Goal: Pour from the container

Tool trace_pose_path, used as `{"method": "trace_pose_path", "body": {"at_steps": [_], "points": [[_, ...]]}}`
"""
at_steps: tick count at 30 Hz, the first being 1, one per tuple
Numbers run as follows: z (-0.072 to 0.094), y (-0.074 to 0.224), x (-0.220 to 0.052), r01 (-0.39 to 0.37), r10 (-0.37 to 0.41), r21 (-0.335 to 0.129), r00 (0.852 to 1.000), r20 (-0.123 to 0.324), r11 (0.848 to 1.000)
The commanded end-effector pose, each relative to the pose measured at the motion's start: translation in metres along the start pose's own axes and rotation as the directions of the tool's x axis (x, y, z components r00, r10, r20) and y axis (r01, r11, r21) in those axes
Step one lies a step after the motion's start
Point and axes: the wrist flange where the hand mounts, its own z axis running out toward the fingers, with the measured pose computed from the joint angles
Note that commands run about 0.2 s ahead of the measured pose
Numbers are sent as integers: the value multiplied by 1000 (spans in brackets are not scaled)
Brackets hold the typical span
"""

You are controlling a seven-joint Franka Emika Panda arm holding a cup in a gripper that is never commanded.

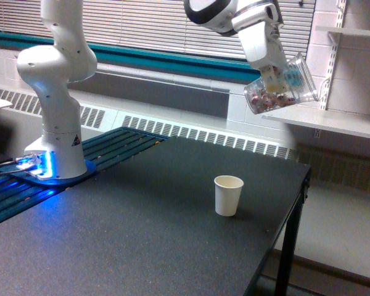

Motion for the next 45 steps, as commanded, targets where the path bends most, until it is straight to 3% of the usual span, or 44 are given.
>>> {"method": "trace_pose_path", "body": {"at_steps": [1, 7, 17, 21, 25, 30, 38, 45], "points": [[33, 3, -49, 85, -72, -117, 991, 111, 989], [49, 18, -73, 177, -156, -181, 980, 125, 967], [82, 49, -131, 337, -295, -265, 937, 187, 903], [92, 62, -154, 357, -306, -279, 928, 210, 891], [99, 69, -176, 377, -317, -270, 918, 240, 886], [96, 66, -180, 391, -340, -271, 915, 217, 880], [87, 49, -186, 397, -360, -255, 915, 182, 882], [80, 35, -199, 414, -380, -252, 909, 172, 875]]}}
